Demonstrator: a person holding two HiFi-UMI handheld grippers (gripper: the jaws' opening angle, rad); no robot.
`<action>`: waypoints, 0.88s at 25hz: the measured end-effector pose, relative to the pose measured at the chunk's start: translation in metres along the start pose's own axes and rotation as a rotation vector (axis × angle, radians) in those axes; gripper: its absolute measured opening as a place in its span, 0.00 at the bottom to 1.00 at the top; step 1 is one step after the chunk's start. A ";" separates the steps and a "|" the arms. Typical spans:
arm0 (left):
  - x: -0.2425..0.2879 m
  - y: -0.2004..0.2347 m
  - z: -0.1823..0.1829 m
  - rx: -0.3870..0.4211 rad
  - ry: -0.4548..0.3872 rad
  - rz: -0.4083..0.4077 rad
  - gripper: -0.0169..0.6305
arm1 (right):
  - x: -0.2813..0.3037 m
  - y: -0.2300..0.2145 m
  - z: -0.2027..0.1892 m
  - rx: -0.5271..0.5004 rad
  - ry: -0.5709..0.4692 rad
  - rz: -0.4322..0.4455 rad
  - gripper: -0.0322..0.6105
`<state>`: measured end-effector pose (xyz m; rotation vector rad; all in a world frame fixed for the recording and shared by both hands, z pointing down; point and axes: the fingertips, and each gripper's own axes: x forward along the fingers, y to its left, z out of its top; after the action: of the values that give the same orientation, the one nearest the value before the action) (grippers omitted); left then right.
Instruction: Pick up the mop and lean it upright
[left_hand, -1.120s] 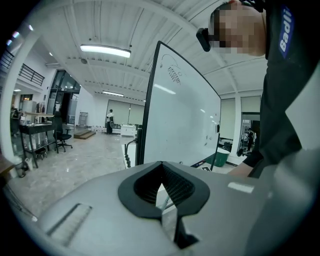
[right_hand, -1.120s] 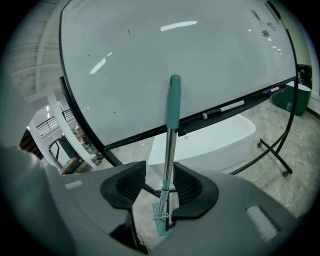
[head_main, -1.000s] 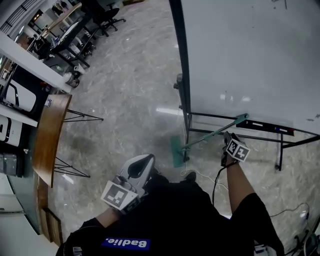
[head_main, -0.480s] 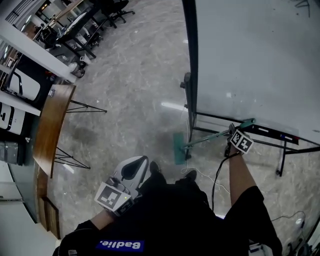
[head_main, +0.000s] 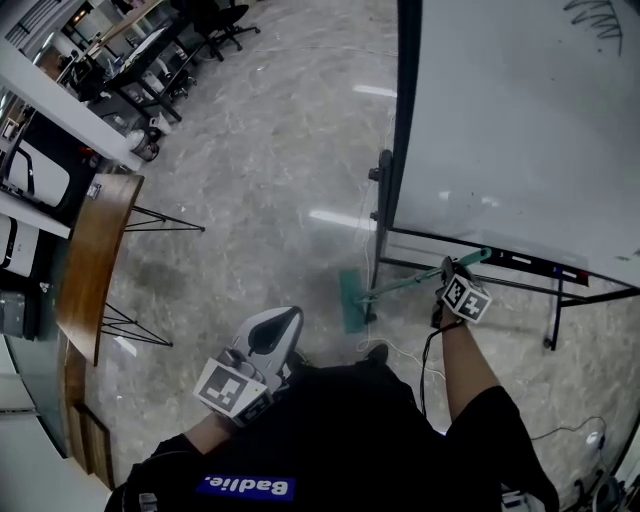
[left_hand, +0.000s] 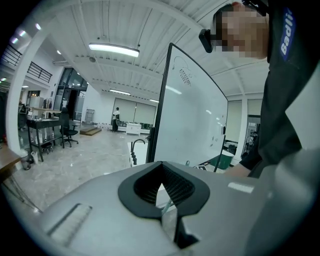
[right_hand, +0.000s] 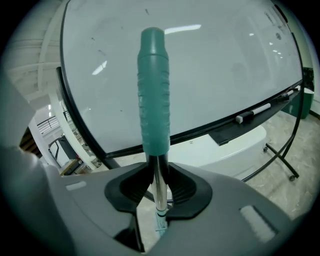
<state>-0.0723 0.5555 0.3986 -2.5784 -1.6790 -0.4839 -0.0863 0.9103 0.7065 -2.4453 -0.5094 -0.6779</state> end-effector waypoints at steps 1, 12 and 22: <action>-0.002 0.003 0.001 -0.004 -0.008 -0.006 0.05 | -0.004 0.014 -0.003 -0.004 -0.001 0.019 0.22; -0.050 0.064 0.005 -0.065 -0.113 0.018 0.05 | -0.029 0.170 -0.030 -0.052 0.067 0.196 0.25; -0.093 0.106 0.000 -0.095 -0.182 0.058 0.05 | -0.063 0.312 -0.012 -0.209 0.031 0.411 0.26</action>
<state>-0.0118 0.4279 0.3891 -2.8087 -1.6643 -0.3439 0.0089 0.6476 0.5543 -2.6122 0.0861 -0.6157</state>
